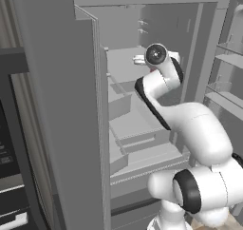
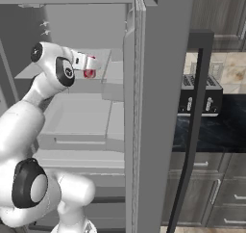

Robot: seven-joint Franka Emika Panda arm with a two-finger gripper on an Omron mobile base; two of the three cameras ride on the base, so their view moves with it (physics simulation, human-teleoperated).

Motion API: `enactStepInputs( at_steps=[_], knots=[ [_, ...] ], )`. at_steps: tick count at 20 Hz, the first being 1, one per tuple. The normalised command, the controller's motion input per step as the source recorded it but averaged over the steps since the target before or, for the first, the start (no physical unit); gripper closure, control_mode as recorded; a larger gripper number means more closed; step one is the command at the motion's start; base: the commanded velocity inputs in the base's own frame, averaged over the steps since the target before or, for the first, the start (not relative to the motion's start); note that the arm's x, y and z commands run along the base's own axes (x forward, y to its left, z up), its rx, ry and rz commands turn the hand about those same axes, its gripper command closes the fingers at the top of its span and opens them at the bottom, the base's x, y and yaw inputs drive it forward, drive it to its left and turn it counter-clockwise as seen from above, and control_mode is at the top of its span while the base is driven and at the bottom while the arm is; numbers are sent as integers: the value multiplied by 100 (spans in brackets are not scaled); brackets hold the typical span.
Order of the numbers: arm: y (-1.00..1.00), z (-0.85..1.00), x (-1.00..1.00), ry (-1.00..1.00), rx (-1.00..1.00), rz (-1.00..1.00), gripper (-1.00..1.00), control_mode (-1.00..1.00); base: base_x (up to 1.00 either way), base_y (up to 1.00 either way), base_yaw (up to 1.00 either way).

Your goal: Open the fridge, grab two sodas, and place both sodas inside the bowl with ice on the dining counter.

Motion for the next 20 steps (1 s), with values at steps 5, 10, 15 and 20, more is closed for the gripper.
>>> enactStepInputs(
  at_steps=[5, 10, 15, 20],
  knots=[
    [6, 0, -97, 0, 0, 0, 100, -100, 0, 0, 0],
    [0, 0, -99, 0, 2, 2, 100, -100, 0, 0, 0],
    [0, 0, -100, 0, 7, 3, 100, -100, 0, 0, 0],
    [2, 8, -81, 4, 6, 5, 100, -100, 0, 0, 0]
  ],
)
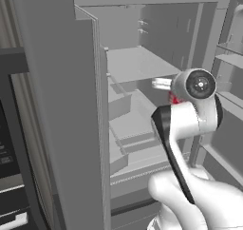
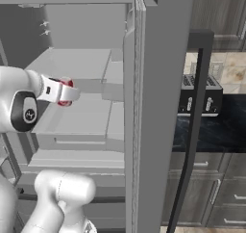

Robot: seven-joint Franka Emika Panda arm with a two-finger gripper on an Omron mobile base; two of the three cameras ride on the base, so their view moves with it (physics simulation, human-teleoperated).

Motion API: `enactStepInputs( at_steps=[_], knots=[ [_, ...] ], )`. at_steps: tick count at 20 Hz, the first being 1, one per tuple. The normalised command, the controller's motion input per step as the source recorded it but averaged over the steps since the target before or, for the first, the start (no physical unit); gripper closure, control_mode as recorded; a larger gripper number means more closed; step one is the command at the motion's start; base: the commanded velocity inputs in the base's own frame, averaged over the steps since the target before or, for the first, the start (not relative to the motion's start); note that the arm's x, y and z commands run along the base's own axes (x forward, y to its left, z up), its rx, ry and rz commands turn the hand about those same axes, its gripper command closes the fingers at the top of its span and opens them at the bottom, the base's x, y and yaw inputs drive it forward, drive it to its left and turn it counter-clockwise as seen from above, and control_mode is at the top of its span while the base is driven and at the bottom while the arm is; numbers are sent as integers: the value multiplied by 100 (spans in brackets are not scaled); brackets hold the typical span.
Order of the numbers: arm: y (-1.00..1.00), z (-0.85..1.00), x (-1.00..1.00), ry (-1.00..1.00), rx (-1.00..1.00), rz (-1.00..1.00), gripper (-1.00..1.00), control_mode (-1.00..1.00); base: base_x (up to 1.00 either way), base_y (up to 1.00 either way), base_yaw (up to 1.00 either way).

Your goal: Open the fridge, grab two sodas, and place both sodas inside the bowl with ice on the dining counter.

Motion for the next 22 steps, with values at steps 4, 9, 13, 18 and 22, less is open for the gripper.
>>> enactStepInputs(
  at_steps=[4, 9, 13, 18, 22],
  knots=[
    [5, 12, -66, 9, 7, 6, 100, -100, 0, 0, 0],
    [6, 14, -56, 15, 3, 7, 100, -100, 0, 0, 0],
    [10, 7, -40, 13, 0, 5, 100, -100, 0, 0, 0],
    [8, 0, -48, 6, 0, 0, 100, -100, 0, 0, 0],
    [0, 3, -59, 0, 0, 0, 100, -100, 0, 0, 0]
  ],
)
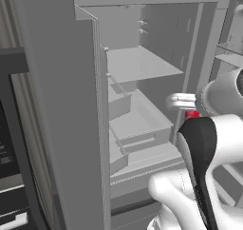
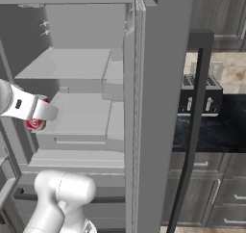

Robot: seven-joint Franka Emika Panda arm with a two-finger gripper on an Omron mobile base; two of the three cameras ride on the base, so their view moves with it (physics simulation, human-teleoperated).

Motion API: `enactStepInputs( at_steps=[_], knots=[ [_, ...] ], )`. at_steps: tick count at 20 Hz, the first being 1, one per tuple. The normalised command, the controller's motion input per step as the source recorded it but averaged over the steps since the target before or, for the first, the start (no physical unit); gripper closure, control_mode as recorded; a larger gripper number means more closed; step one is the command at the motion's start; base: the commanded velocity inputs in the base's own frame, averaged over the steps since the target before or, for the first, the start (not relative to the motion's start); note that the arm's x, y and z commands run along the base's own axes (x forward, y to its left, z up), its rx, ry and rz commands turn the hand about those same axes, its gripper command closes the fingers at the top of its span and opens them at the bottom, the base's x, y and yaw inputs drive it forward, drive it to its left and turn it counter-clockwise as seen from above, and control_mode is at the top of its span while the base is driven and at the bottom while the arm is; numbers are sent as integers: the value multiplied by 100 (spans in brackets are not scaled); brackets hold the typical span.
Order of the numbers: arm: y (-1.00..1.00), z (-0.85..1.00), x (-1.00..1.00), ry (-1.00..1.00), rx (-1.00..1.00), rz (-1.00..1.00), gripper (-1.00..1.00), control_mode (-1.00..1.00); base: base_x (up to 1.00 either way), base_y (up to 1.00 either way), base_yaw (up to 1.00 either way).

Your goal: Open the fridge, grab two sodas, and place both sodas inside the bowl with ice on the dining counter.

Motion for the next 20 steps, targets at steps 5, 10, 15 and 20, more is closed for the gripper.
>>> enactStepInputs(
  at_steps=[5, 10, 15, 20],
  knots=[
    [0, 0, -76, -1, 0, 0, 100, -100, 0, 0, 0],
    [0, 0, -85, -7, 0, 0, 100, -100, 0, 0, 0],
    [0, 0, -16, -1, 0, 0, 100, 100, -57, 0, -2],
    [0, 0, 0, 0, 0, 0, 100, 100, -63, 0, -20]
  ],
)
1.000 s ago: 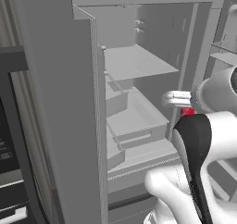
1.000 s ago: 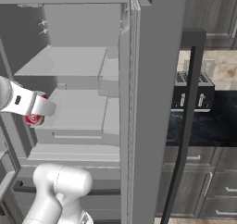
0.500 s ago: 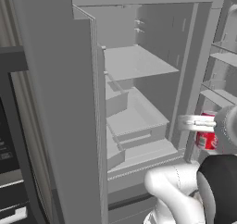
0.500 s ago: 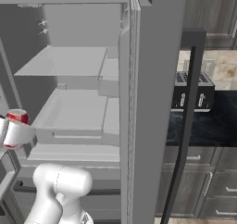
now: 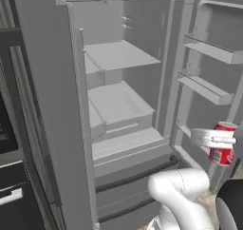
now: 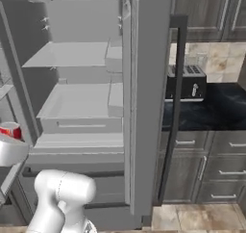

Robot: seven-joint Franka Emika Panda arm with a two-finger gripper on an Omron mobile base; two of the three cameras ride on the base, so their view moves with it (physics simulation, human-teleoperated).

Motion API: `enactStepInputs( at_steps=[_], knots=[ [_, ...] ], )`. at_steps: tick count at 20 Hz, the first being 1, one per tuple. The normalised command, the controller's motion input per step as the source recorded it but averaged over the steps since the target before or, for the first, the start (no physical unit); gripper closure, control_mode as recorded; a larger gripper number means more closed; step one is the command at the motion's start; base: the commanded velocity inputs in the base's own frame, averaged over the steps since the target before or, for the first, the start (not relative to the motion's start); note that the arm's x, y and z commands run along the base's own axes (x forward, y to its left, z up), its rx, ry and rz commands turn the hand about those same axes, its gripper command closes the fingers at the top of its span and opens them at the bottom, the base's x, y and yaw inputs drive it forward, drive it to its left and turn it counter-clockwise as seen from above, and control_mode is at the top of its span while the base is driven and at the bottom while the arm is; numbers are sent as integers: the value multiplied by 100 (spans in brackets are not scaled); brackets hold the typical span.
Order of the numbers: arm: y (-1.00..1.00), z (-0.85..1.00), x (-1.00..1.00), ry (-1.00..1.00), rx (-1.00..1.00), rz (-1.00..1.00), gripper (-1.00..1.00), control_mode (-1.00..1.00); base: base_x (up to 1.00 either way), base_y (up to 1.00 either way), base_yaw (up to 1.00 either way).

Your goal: Open the fridge, grab two sodas, and place both sodas inside the bowl with ice on the dining counter.

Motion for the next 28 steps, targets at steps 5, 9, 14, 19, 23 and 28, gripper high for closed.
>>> enactStepInputs(
  at_steps=[5, 9, 14, 19, 23, 28],
  knots=[
    [0, 0, 0, 0, 0, 0, 100, 100, -55, 0, -38],
    [0, 0, 0, 0, 0, 0, 100, 100, -49, 0, -46],
    [0, 0, 0, 0, 0, 0, 100, 100, -38, -3, -48],
    [0, 0, 0, 0, 0, 0, 100, 100, -9, -12, -53],
    [0, 0, 0, 0, 0, 0, 100, 100, 4, -18, -52],
    [0, 0, 0, 0, 0, 0, 100, 100, 25, -28, -44]
  ],
)
